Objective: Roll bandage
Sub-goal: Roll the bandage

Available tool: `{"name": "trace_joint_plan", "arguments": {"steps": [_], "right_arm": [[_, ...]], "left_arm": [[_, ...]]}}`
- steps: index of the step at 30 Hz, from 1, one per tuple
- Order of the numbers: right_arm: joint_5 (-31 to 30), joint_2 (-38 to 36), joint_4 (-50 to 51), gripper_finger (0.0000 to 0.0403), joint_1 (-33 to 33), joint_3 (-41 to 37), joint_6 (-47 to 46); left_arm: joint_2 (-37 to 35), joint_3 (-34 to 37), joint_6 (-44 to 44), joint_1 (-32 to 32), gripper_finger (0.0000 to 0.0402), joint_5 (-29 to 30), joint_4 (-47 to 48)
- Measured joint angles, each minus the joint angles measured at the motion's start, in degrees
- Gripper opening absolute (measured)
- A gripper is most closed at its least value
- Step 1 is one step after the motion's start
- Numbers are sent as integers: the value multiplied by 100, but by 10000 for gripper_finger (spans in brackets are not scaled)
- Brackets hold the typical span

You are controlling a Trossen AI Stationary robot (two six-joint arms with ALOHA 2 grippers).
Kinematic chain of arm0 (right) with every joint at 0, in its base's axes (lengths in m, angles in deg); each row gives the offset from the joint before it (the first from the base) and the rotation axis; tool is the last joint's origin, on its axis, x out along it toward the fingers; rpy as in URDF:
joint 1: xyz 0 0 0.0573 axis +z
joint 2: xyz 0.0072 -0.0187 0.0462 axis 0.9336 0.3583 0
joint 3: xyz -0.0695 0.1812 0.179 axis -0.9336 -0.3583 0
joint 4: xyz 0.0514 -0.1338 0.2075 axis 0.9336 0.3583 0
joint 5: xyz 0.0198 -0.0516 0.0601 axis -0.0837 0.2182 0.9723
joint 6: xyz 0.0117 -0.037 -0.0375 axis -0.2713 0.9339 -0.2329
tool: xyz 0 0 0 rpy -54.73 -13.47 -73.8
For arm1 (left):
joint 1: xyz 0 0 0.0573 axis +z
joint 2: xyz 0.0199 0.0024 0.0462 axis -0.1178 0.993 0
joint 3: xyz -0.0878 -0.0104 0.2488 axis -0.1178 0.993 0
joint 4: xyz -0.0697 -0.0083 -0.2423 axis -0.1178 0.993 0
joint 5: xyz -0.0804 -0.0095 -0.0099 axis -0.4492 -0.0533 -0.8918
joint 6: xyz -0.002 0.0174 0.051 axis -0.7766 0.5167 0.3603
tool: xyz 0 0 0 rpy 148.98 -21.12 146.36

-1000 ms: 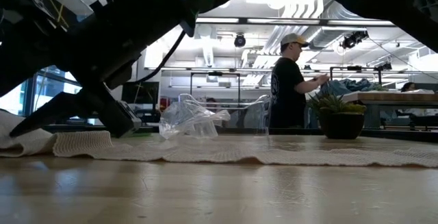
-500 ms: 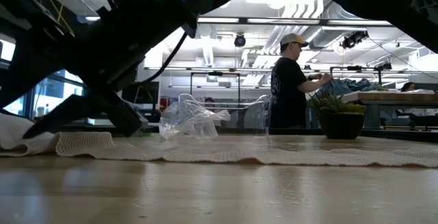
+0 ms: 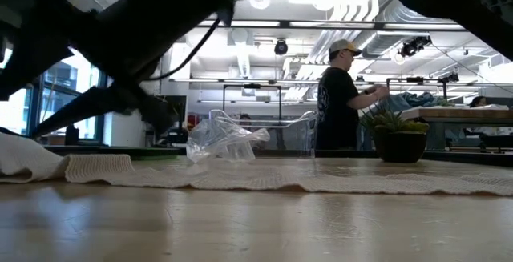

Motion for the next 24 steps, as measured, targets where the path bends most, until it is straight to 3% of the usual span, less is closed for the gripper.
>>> {"name": "trace_joint_plan", "arguments": {"steps": [8,16,24], "right_arm": [[-288,-655,2155,186,-169,50,1288],[-565,-1047,4030,186,-219,52,2168],[-1260,-1428,5863,185,-21,-118,2637]], "left_arm": [[61,24,34,358,0,-158,-23],[71,16,8,688,0,-25,-645],[129,-284,-10,681,0,-315,137]]}}
